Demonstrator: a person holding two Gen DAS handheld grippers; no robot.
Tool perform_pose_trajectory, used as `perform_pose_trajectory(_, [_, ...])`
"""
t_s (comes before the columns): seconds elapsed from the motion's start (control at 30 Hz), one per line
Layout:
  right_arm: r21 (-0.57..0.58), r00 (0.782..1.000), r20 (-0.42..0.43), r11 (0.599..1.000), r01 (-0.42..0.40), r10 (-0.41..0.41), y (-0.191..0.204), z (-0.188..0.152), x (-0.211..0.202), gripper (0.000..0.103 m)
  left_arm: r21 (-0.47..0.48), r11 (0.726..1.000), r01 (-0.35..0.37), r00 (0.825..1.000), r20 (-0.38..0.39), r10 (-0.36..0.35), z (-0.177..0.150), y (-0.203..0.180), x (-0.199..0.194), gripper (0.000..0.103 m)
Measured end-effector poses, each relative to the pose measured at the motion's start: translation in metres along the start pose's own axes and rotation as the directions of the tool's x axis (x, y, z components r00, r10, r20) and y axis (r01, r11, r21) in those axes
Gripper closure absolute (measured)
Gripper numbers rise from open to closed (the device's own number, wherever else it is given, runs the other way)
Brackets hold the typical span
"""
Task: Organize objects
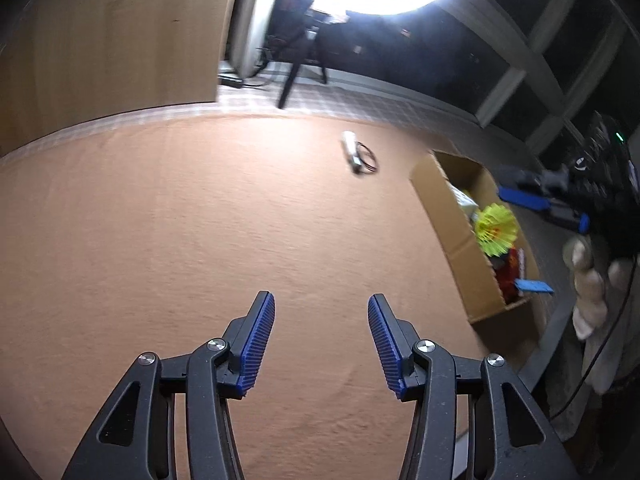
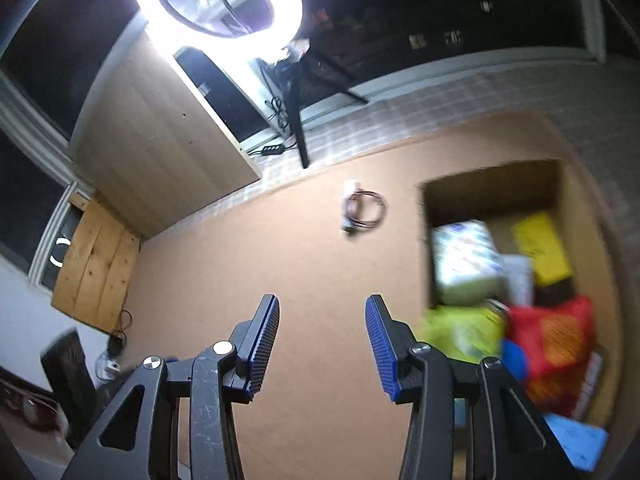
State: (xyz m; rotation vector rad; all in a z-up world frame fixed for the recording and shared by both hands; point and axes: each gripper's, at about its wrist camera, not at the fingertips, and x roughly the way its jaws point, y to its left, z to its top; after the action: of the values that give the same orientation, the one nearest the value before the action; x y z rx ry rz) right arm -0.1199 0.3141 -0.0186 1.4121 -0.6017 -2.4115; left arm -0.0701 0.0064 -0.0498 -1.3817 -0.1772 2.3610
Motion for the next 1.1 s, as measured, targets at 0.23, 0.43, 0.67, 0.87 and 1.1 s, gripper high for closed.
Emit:
perform_pose_trajectory(0.23, [0.056, 0.996, -0.090, 0.998, 0.028, -0.023, 0.008, 0.051, 0.086, 0.062, -0.088, 0.995, -0.040, 0.999, 0.011, 0.041, -0.008, 0.048, -0.010, 0.051])
perform_pose_trajectory(0.43, [0.079, 0.984, -0.134, 0.988, 0.131, -0.120, -0.004, 0.079, 0.145, 0.062, -0.158, 0.985, -0.070, 0.997, 0.016, 0.073, -0.017, 0.084, -0.018, 0.051])
perform_pose_trajectory(0.67, [0.048, 0.961, -0.161, 0.971, 0.233, -0.223, -0.012, 0.093, 0.185, 0.062, -0.199, 0.976, -0.093, 0.995, 0.017, 0.098, -0.021, 0.110, -0.022, 0.051])
perform_pose_trajectory(0.87, [0.000, 0.948, -0.166, 0.961, 0.277, -0.273, -0.012, 0.098, 0.202, 0.071, -0.202, 0.974, -0.099, 0.994, 0.015, 0.105, -0.018, 0.116, -0.019, 0.051])
perform_pose_trajectory(1.1, [-0.045, 0.952, -0.205, 0.973, 0.224, -0.229, -0.002, 0.080, 0.206, 0.084, -0.205, 0.974, -0.102, 0.994, 0.010, 0.106, -0.017, 0.117, -0.016, 0.051])
